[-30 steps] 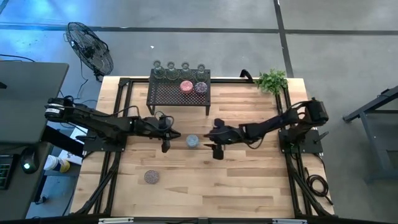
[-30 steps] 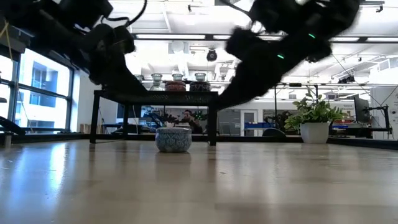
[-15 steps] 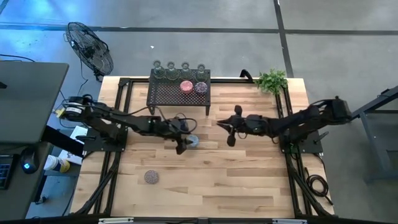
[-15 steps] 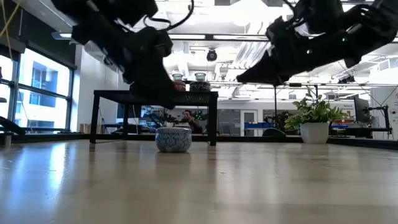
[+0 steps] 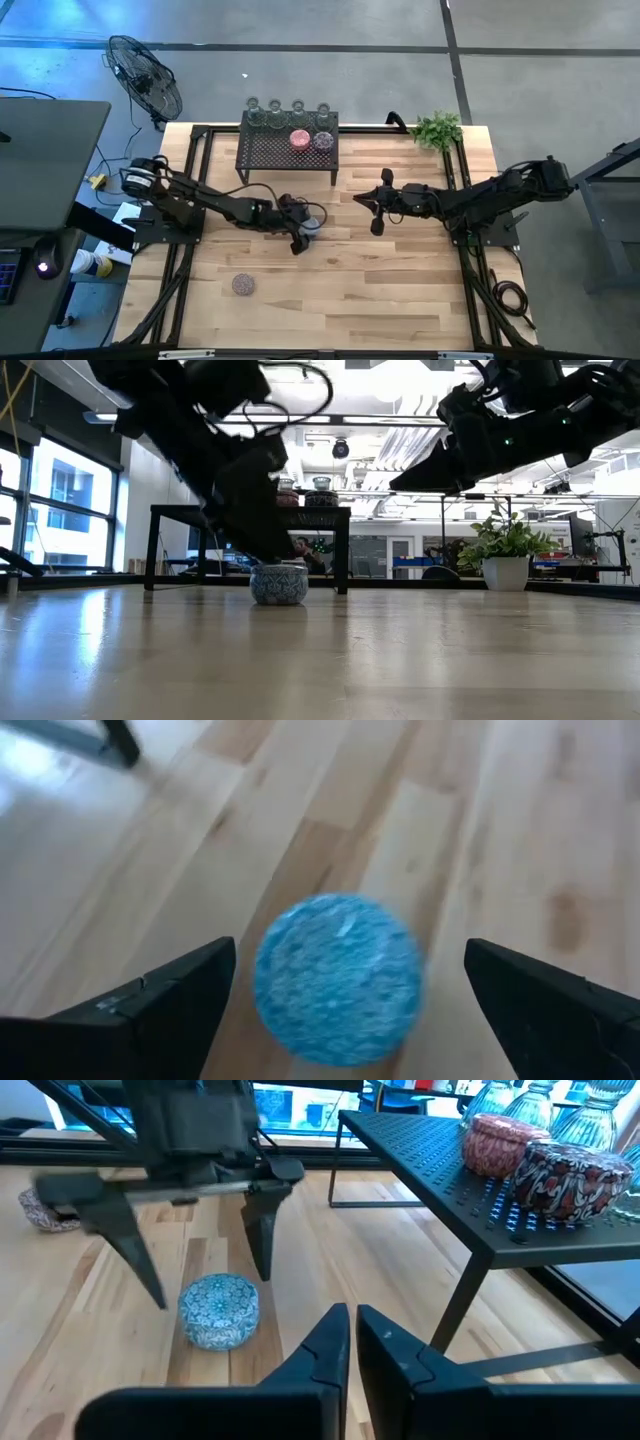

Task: Pick & Place candle stick holders
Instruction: Put the blue scented candle on the shelf

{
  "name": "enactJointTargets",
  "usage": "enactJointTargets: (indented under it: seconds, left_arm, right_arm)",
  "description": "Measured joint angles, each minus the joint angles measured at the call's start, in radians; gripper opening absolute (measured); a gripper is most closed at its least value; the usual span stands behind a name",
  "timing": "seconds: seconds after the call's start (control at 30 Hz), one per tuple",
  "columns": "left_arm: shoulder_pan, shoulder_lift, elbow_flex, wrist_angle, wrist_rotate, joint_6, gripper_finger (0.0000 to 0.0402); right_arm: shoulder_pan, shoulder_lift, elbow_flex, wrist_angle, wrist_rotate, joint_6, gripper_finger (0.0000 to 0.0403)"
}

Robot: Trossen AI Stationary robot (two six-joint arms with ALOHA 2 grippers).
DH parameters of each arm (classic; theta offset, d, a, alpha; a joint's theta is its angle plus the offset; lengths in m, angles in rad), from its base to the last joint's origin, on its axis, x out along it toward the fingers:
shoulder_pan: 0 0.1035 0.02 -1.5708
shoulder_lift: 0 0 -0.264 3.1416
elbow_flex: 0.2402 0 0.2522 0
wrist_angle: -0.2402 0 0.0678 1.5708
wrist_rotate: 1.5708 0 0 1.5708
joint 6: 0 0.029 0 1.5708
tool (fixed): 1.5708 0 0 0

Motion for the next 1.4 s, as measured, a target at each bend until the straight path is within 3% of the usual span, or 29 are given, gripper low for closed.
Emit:
enactJointTargets:
  seconds: [0.27,0.57,0.7,0.87,1.0,1.2,1.4]
  left_arm:
    - [0.0,0.073,-0.001,0.022,0.021,-0.019,0.0384]
    - [0.0,0.129,-0.002,0.098,-0.024,-0.013,0.038]
    - [0.0,0.129,-0.002,0.091,-0.039,-0.005,0.0352]
    - [0.0,0.128,-0.002,0.088,-0.043,-0.005,0.0288]
    - [0.0,0.124,-0.002,0.083,-0.059,-0.001,0.0287]
    - [0.0,0.018,-0.003,-0.004,-0.062,0.054,0.0287]
    - [0.007,-0.238,-0.003,-0.233,-0.109,0.056,0.0291]
  right_arm:
    - [0.0,0.0,0.0,0.001,-0.003,-0.011,0.0001]
    - [0.0,0.0,0.0,0.001,-0.002,-0.017,0.0001]
    - [0.0,0.0,0.0,0.001,-0.001,-0.018,0.0002]
    - [0.0,0.0,0.0,0.001,0.0,-0.018,0.0001]
    - [0.0,0.0,0.0,0.001,0.0,-0.018,0.0002]
    - [0.0,0.0,0.001,0.0,0.0,-0.018,0.0001]
    - [0.0,0.001,0.001,-0.006,0.0,-0.018,0.0001]
